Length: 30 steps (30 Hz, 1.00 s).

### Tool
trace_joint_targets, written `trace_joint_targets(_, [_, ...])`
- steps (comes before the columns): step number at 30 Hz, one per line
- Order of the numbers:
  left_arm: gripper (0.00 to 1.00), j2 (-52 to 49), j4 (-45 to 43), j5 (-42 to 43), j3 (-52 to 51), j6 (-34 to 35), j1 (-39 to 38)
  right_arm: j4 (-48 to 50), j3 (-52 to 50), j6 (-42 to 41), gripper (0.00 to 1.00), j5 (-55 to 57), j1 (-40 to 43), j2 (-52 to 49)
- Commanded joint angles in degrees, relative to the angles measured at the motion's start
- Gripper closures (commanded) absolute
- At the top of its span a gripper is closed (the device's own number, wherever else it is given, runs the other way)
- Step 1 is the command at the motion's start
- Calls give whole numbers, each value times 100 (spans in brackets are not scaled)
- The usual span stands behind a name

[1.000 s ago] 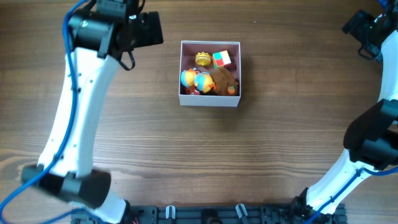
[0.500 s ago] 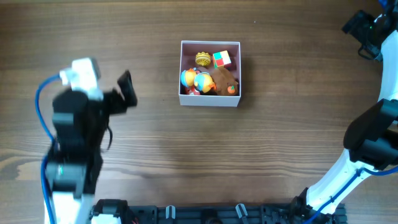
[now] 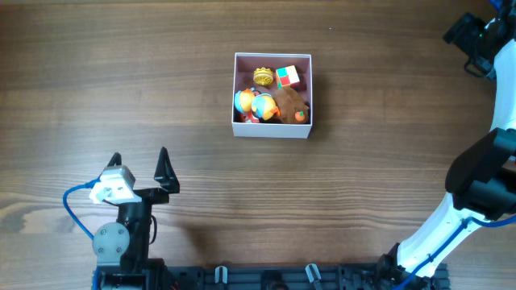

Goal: Pack container

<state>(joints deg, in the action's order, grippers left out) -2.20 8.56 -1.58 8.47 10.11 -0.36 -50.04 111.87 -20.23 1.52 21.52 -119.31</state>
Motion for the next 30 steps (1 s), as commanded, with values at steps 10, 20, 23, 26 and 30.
trace_joint_targets(10, [0,203,651,24,-382,-72,66,9,11,57,0,-9,-33,-87])
trace_joint_targets(20, [0,203,638,50,-382,-70,63,9,11,57,0,-9,-33,-87])
trace_joint_targets(23, [0,203,638,50,-382,-70,63,9,11,55,0,-9,-33,-87])
trace_joint_targets(26, [0,203,638,50,-382,-70,63,9,11,57,0,-9,-33,-87])
trace_joint_targets(30, [0,203,638,50,-382,-70,63,9,11,57,0,-9,-33,-87])
